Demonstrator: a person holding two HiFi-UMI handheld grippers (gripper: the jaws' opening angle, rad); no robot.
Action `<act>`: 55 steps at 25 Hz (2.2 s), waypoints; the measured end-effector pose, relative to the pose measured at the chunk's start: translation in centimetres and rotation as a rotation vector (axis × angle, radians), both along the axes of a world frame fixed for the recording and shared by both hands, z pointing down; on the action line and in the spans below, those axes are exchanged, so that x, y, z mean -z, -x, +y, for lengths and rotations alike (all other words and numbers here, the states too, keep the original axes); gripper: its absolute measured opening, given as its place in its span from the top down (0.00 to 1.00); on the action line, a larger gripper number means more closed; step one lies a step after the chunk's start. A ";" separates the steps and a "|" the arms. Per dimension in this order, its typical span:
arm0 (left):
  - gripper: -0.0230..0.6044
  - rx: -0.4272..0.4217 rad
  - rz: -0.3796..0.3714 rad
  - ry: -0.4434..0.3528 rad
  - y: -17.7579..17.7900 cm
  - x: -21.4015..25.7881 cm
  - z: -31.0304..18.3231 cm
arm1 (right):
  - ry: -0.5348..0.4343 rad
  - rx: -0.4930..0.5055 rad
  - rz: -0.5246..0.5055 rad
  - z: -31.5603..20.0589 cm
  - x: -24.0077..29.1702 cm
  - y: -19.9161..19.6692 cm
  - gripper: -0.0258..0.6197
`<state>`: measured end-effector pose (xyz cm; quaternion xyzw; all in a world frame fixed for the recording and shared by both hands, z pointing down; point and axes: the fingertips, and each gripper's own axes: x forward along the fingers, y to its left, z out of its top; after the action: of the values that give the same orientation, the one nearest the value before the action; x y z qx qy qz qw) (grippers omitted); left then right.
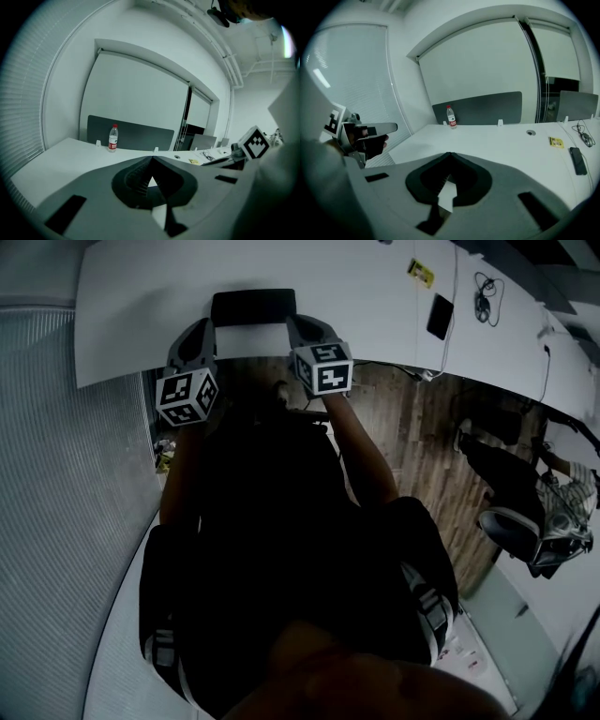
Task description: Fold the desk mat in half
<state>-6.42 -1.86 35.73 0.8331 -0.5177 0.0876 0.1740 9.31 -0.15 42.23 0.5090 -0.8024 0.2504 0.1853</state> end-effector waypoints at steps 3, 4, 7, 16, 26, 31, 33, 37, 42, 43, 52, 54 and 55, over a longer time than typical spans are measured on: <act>0.96 -0.004 0.008 -0.013 1.1 0.3 0.4 | -0.014 -0.020 -0.007 0.6 0.8 1.2 0.96; 0.96 -0.004 0.012 -0.015 1.4 0.4 0.5 | -0.017 -0.030 -0.011 0.8 1.1 1.6 0.96; 0.96 -0.013 0.021 -0.024 2.3 1.0 1.0 | -0.037 -0.054 -0.028 1.2 2.4 2.9 0.96; 0.96 -0.021 0.050 -0.116 4.7 4.3 3.3 | -0.119 -0.097 -0.055 4.4 5.9 6.1 0.96; 0.96 -0.066 0.065 -0.100 4.4 5.2 5.7 | -0.188 -0.147 -0.081 6.1 7.6 7.0 0.96; 0.96 -0.073 0.063 -0.105 4.1 5.3 6.1 | -0.196 -0.163 -0.079 6.5 7.7 6.7 0.96; 0.96 -0.074 0.060 -0.095 4.0 5.1 6.2 | -0.202 -0.167 -0.075 6.5 7.9 6.6 0.96; 0.96 -0.075 0.055 -0.105 3.9 5.1 6.3 | -0.201 -0.172 -0.079 6.7 7.8 6.4 0.96; 0.96 -0.071 0.056 -0.094 3.9 5.2 6.6 | -0.202 -0.170 -0.074 6.9 8.0 6.4 0.96; 0.96 -0.072 0.057 -0.100 3.8 5.4 6.5 | -0.201 -0.170 -0.074 6.9 8.0 6.3 0.96; 0.96 -0.075 0.055 -0.098 3.7 5.1 6.7 | -0.195 -0.166 -0.082 7.2 7.9 6.2 0.96; 0.96 -0.074 0.055 -0.099 3.6 5.0 6.7 | -0.196 -0.165 -0.079 7.3 7.8 6.1 0.96; 0.96 -0.074 0.054 -0.099 3.6 5.0 6.7 | -0.197 -0.165 -0.078 7.3 7.7 6.1 0.96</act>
<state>-10.00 4.84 30.70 0.8613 -0.4854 0.0457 0.1431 3.21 7.14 34.48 0.5787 -0.7852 0.2045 0.0817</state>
